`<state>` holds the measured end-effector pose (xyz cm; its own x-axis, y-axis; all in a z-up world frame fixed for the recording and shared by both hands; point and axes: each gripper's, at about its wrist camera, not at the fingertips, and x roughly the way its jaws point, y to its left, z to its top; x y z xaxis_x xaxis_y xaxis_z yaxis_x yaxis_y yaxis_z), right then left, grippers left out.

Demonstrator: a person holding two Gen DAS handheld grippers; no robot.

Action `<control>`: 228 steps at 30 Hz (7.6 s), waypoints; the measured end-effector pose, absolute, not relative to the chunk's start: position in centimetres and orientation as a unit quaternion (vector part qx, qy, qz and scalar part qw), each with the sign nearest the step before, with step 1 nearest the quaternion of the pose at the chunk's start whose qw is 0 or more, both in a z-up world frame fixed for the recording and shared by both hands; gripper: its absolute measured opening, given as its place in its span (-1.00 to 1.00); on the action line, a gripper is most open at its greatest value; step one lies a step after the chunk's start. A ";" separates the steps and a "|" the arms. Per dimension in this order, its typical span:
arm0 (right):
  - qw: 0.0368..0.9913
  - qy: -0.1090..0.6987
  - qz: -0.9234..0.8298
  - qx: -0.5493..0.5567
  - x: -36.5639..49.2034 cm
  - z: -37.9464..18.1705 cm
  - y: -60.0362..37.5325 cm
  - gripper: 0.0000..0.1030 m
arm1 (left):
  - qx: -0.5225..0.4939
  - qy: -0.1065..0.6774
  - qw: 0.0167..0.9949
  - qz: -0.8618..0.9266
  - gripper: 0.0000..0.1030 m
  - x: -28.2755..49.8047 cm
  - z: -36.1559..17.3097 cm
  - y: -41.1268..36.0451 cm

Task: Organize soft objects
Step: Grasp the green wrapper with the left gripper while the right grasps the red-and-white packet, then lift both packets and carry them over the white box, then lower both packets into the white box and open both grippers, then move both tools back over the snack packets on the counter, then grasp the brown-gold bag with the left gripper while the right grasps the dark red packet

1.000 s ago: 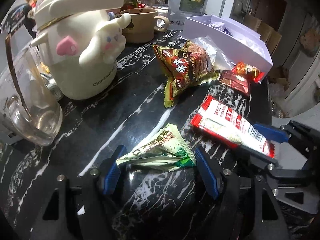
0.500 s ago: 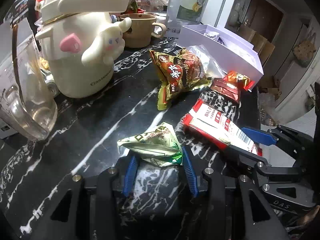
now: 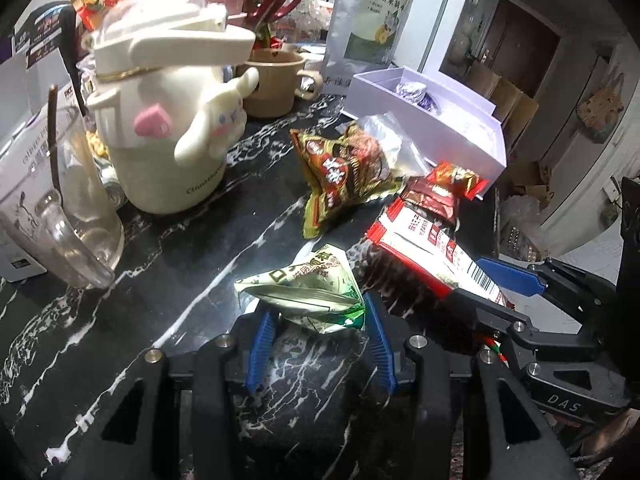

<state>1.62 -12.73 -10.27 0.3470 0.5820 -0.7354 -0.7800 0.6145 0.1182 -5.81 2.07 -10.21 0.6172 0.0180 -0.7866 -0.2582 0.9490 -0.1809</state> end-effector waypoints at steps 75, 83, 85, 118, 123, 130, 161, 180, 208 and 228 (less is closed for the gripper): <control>0.914 0.262 0.301 -0.065 27.0 3.1 -21.7 -0.13 | 0.013 0.316 0.946 -0.066 -0.17 26.9 1.9 -8.5; 0.899 0.309 0.302 -0.072 29.2 -0.2 -20.3 -0.13 | -0.007 0.370 0.927 -0.060 -0.17 29.3 -1.5 -7.4; 0.895 0.319 0.302 -0.074 29.7 -0.9 -20.0 -0.13 | -0.009 0.379 0.923 -0.058 -0.17 29.9 -2.2 -7.1; 0.853 0.439 0.272 -0.078 34.8 -7.3 -18.9 -0.10 | 0.050 0.475 0.878 0.013 -0.12 33.6 -8.3 -7.1; 0.858 0.429 0.269 -0.079 34.2 -6.2 -19.4 -0.01 | 0.052 0.466 0.882 0.035 0.38 33.0 -7.2 -7.0; 0.872 0.415 0.249 -0.077 33.0 -4.2 -20.2 0.07 | 0.039 0.440 0.896 0.044 0.46 31.6 -4.2 -6.3; 0.934 0.242 0.253 -0.066 18.7 10.6 -20.6 0.20 | 0.028 0.253 0.967 0.031 0.66 15.8 11.6 -5.7; 0.939 0.192 0.279 -0.051 9.9 11.6 -22.1 0.66 | 0.041 0.212 0.976 0.036 0.99 6.0 11.7 -6.0; 0.912 0.252 0.316 -0.064 3.8 0.5 -19.2 0.66 | -0.036 0.317 0.946 0.063 0.99 1.0 0.6 -2.8; 0.883 0.349 0.311 -0.046 6.5 -8.5 -18.6 0.66 | -0.130 0.400 0.901 0.105 0.99 4.2 -8.3 0.8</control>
